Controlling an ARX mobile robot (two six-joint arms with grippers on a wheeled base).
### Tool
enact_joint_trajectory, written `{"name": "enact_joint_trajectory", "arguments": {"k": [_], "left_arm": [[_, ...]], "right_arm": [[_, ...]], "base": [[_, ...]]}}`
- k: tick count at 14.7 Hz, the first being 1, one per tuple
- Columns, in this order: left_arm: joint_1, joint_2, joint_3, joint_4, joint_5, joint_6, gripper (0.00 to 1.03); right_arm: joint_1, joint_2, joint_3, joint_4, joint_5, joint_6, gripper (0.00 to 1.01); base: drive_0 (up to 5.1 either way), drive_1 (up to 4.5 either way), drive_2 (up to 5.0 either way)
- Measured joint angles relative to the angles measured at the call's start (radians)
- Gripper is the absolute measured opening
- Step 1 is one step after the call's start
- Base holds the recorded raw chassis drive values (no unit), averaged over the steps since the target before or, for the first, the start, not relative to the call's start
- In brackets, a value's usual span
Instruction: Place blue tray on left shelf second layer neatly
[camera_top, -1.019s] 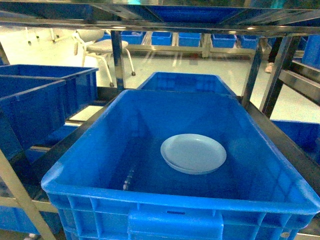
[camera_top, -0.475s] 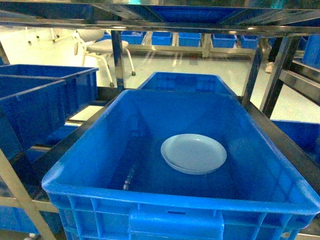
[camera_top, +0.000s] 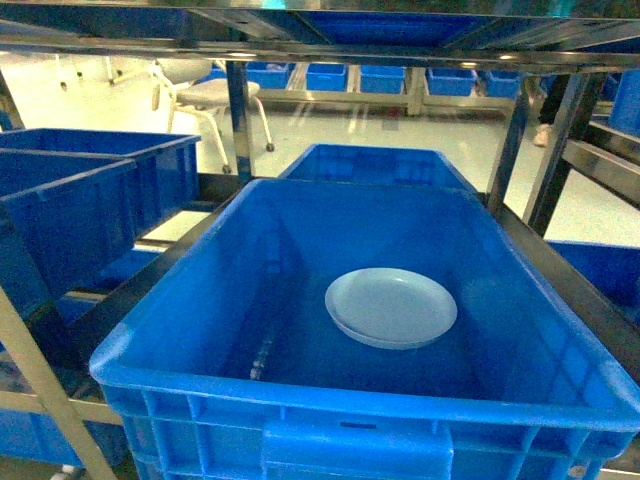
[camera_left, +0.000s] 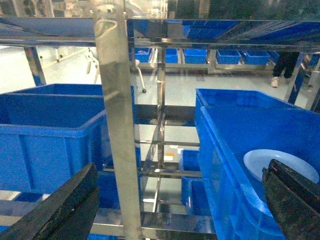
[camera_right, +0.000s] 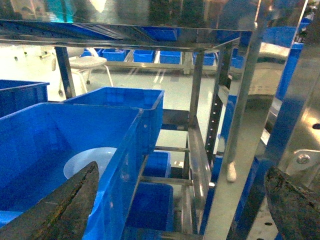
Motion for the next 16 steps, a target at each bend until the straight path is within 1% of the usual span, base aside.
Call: {"name": "enact_joint_trajectory", "arguments": {"k": [3,16], "left_arm": [[0.000,0.000,0.000,0.000,0.000,0.000,0.98],[0.000,0.000,0.000,0.000,0.000,0.000,0.98]], "right_arm": [[0.000,0.000,0.000,0.000,0.000,0.000,0.98],[0.000,0.000,0.000,0.000,0.000,0.000,0.98]], "base": [[0.0,0.00,0.0],[1.6,1.56,1.6]]}}
